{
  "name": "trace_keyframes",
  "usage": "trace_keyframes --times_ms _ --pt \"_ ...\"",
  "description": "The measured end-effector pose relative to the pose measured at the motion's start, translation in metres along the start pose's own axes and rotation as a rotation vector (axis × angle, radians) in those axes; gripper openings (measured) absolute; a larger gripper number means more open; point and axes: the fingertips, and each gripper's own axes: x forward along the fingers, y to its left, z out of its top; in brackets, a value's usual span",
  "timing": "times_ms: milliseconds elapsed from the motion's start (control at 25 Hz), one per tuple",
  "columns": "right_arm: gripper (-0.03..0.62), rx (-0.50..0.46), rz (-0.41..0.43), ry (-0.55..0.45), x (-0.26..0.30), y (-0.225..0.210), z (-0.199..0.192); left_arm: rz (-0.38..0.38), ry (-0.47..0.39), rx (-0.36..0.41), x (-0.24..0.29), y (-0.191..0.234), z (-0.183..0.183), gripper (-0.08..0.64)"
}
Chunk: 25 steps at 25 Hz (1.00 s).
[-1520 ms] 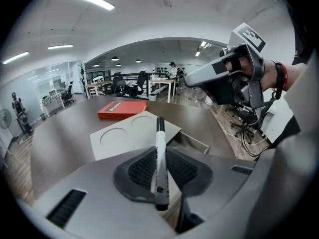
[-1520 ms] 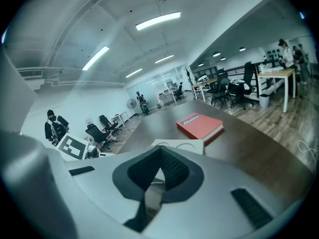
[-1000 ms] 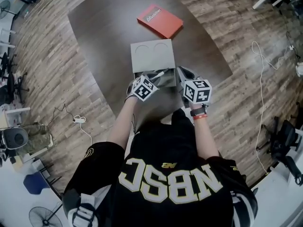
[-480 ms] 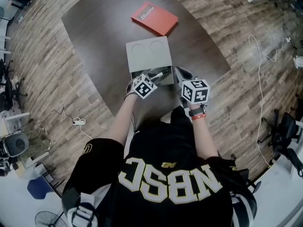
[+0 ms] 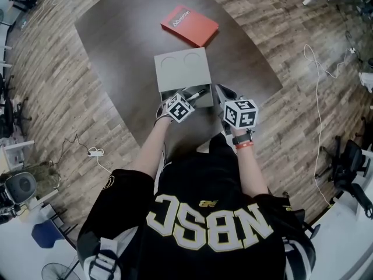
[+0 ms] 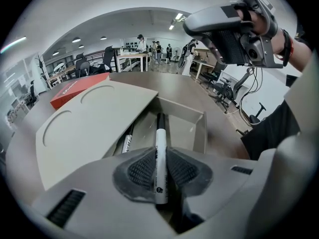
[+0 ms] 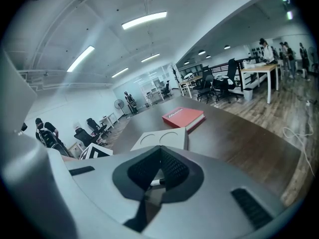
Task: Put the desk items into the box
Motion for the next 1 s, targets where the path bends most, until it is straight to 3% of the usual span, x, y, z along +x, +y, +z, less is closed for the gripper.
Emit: trace_keyframes --times_ms 560,800,1000 --pt "0.008 -0.029 0.050 0.008 0.019 0.014 0.010 0.020 -0.063 -0.023 -0.015 -0.003 0.011 0.081" --pt "0.008 -0.056 0.068 0.002 0.027 0.020 0.019 0.087 -0.166 -0.086 -0.041 0.010 0.032 0.081" --pt "0.008 -0.065 0.073 0.006 0.038 0.016 0.023 0.161 -0.274 -0.194 -0.073 0.027 0.048 0.081"
